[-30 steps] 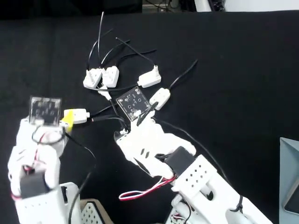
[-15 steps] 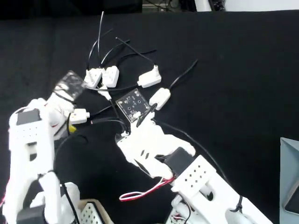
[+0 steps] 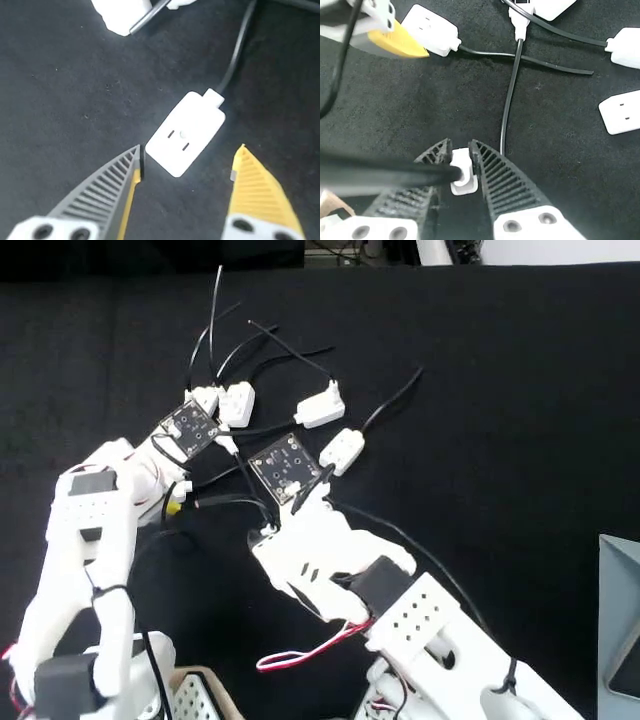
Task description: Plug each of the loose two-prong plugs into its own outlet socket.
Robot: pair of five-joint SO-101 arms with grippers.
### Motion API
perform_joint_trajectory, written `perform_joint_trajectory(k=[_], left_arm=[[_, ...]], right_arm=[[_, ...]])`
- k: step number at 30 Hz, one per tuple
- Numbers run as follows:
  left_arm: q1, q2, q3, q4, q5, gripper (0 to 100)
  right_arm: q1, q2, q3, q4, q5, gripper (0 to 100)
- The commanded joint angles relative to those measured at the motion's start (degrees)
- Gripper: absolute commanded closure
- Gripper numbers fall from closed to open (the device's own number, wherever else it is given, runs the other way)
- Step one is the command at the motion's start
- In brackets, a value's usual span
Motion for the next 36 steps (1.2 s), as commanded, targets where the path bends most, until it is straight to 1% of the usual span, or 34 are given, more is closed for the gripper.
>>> perform_joint_trajectory(k=[1, 13, 17, 19, 23, 26, 29, 36], left_arm=[[-0.7, 3.9, -1.9, -1.4, -0.6, 71], [-5.5, 32.2, -22.9, -1.0, 0.1, 71], [-6.6, 36.2, -28.3, -1.1, 6.3, 72], [-6.8, 36.3, -29.7, -1.1, 7.8, 76], [-6.2, 35.7, -30.5, -1.0, 7.8, 88], [-5.0, 32.8, -28.8, 0.6, 7.8, 94], [-2.7, 28.3, -26.9, 6.3, 7.7, 97], [5.3, 15.0, -20.4, 21.5, 7.9, 97]], right_arm=[[0.4, -0.9, -0.5, -1.1, -0.4, 98.7], [0.4, -0.9, -0.5, -1.1, -0.4, 98.7], [0.4, -0.9, -0.5, -1.1, -0.4, 98.7], [0.4, -0.9, -0.5, -1.1, -0.4, 98.7], [0.4, -0.9, -0.5, -1.1, -0.4, 98.7], [0.4, -0.9, -0.4, -1.1, -0.4, 98.7], [0.4, -0.9, -0.4, -1.1, -0.4, 98.7], [0.4, -0.9, -0.4, -0.7, -0.4, 98.7]])
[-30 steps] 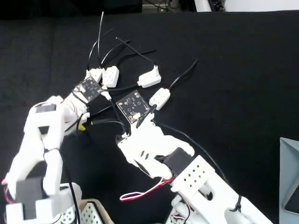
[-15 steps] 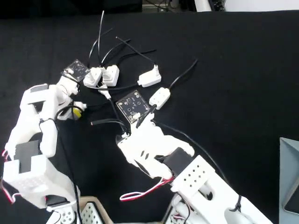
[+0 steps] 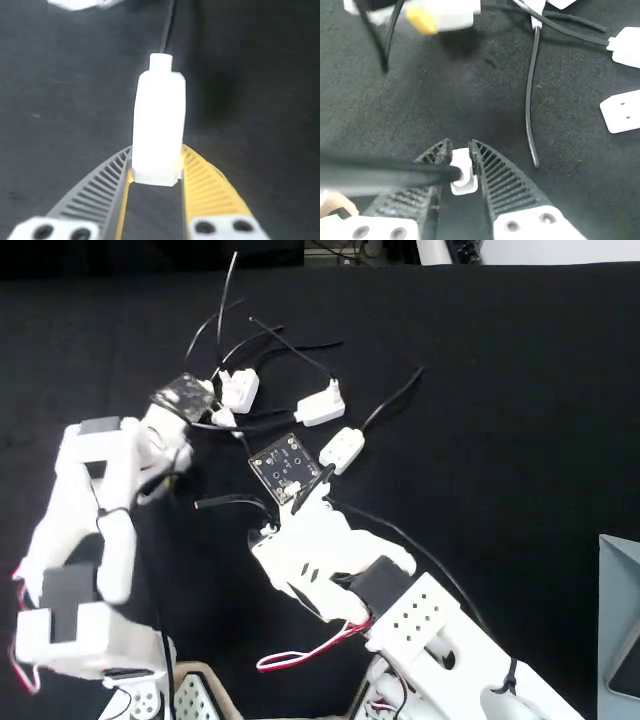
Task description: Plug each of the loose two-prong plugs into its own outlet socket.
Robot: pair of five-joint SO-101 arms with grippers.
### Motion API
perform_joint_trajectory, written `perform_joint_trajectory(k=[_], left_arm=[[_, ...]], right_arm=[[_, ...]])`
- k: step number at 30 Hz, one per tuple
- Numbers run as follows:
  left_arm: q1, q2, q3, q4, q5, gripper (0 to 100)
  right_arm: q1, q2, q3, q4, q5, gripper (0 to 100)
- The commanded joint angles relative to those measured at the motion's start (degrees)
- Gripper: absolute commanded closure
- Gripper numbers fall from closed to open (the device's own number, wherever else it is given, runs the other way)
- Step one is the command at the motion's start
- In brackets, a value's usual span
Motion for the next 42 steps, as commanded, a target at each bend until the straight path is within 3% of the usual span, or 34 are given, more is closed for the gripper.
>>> perform_joint_trajectory(k=[1, 10, 17, 21, 27, 32, 42], left_arm=[[5.1, -8.8, 2.8, 6.2, 0.7, 97], [13.6, -21.4, 15.8, 8.1, 14.6, 97], [16.9, -27.4, 24.3, 7.6, 20.3, 97], [16.7, -28.1, 27.3, 7.6, 20.8, 94], [12.2, -28.2, 31.0, 1.6, 23.5, 73], [6.5, -28.2, 30.8, -4.0, 24.2, 72], [5.4, -28.7, 30.7, -6.7, 24.2, 72]], right_arm=[[0.4, -0.9, -0.4, -0.7, -0.4, 98.7], [0.6, -1.0, -0.4, -0.6, -0.4, 98.7], [0.6, -1.0, -0.4, -0.6, -0.4, 98.7], [0.6, -1.0, -0.4, -0.6, -0.4, 98.7], [0.6, -1.0, -0.4, -0.6, -0.4, 98.7], [0.6, -0.9, 0.1, -0.9, -0.4, 98.7], [0.5, -0.9, 0.5, -1.0, -0.4, 98.7]])
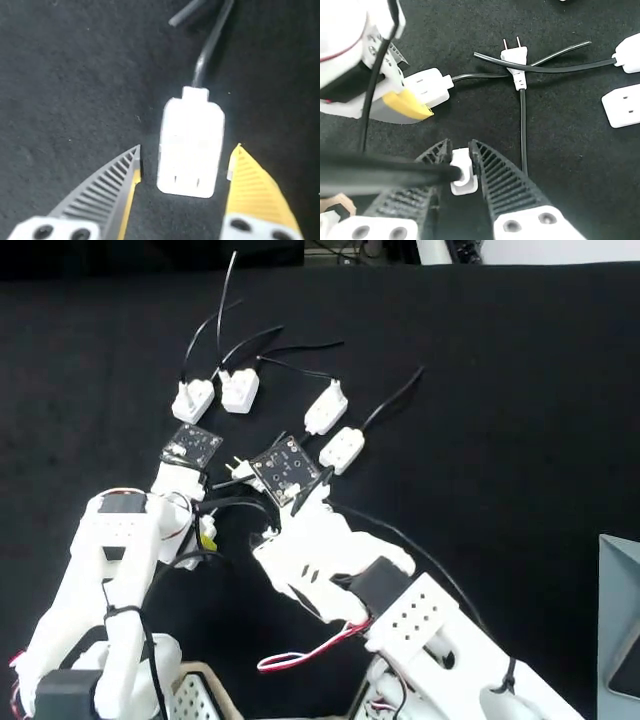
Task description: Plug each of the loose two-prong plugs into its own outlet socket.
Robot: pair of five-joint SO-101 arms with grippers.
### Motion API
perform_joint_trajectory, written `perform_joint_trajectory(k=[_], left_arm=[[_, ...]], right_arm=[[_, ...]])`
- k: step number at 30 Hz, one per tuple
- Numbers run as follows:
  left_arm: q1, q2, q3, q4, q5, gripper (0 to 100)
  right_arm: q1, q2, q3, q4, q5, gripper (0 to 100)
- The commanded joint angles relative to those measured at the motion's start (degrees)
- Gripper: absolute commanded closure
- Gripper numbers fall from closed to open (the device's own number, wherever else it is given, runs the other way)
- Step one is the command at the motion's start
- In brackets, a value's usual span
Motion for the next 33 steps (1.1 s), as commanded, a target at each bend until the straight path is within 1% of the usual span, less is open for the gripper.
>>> perform_joint_trajectory(k=[1, 3, 10, 13, 15, 20, 24, 28, 33], left_arm=[[-0.5, -1.5, -0.8, -0.7, 0.5, 72], [-0.6, -1.6, -2.1, 0.1, 0.7, 72], [-1.6, -1.6, -8.0, 8.8, 0.4, 72], [-2.0, -1.6, -8.4, 9.4, 0.3, 72], [-3.6, -1.9, -9.4, 9.8, -0.4, 72], [-11.3, -9.2, -15.7, 17.8, -0.7, 72], [-18.6, -18.7, -16.7, 20.4, -0.7, 72], [-26.2, -28.0, -11.7, 20.9, -0.4, 72], [-36.6, -38.2, -2.8, 20.7, -0.4, 72]], right_arm=[[0.6, -0.9, -0.6, -1.0, -0.4, 98.7], [0.6, -0.9, -0.7, -1.0, -0.4, 98.7], [0.7, -0.9, -0.8, -1.0, -0.4, 98.7], [0.7, -0.9, -0.7, -1.0, -0.4, 98.7], [0.7, -0.9, -0.7, -1.0, -0.4, 98.7], [0.7, -0.9, -1.0, -1.1, -0.7, 98.7], [0.7, -0.8, -0.9, -4.4, -0.4, 98.7], [-0.3, -0.1, -1.3, -7.6, -0.3, 98.7], [-6.5, 9.7, -5.4, -11.0, -0.3, 98.7]])
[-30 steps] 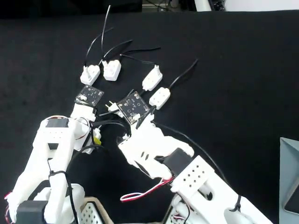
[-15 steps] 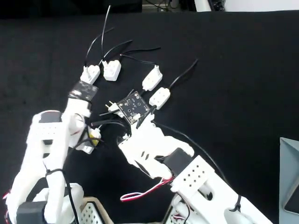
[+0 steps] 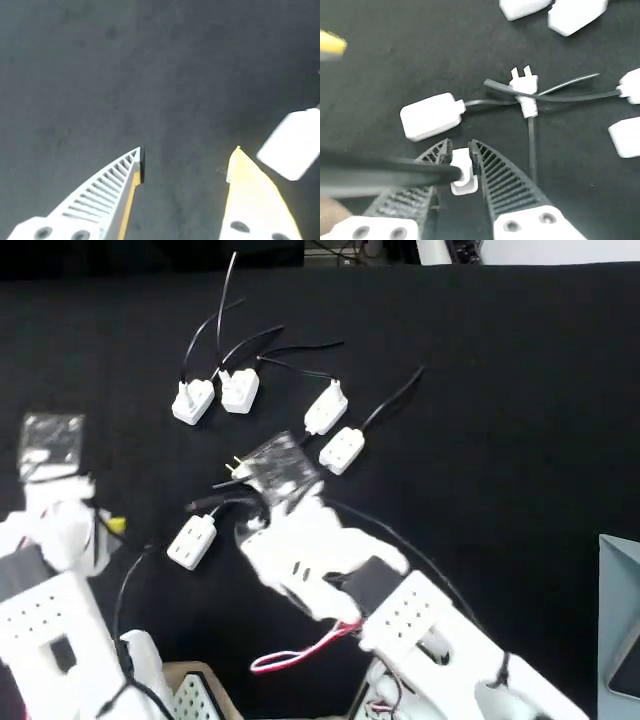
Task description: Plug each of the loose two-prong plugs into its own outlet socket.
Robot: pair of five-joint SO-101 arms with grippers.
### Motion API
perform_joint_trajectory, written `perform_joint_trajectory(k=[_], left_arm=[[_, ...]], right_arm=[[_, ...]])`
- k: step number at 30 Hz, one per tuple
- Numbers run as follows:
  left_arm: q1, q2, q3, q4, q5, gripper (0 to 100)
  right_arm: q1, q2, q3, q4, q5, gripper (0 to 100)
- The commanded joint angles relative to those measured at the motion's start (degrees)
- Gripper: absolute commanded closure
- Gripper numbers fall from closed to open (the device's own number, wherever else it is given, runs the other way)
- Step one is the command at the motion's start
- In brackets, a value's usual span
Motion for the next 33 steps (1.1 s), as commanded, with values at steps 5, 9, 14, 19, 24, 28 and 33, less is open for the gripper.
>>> perform_joint_trajectory(k=[5, 9, 14, 19, 24, 28, 33], left_arm=[[-15.3, -14.5, 9.0, -0.1, -0.1, 72], [-18.9, -21.3, 14.4, -0.1, -0.1, 72], [-20.2, -28.7, 21.0, -0.1, -0.1, 72], [-19.9, -33.6, 26.0, -0.1, 0.1, 72], [-19.8, -35.3, 29.3, -0.4, 3.9, 72], [-19.8, -35.2, 31.5, -2.2, 4.9, 72], [-19.8, -35.3, 31.7, -2.0, 5.9, 72]], right_arm=[[-5.6, 18.7, -12.6, -6.3, -0.2, 98.7], [-5.6, 27.2, -17.9, -8.2, 3.3, 98.7], [-6.6, 32.4, -22.6, -8.1, 3.8, 98.7], [-9.7, 32.7, -23.0, -8.2, 3.8, 98.7], [-11.5, 33.1, -22.5, -11.4, 3.5, 98.7], [-11.6, 33.2, -22.1, -13.8, 3.7, 98.7], [-12.4, 33.9, -23.3, -13.8, 3.8, 98.7]])
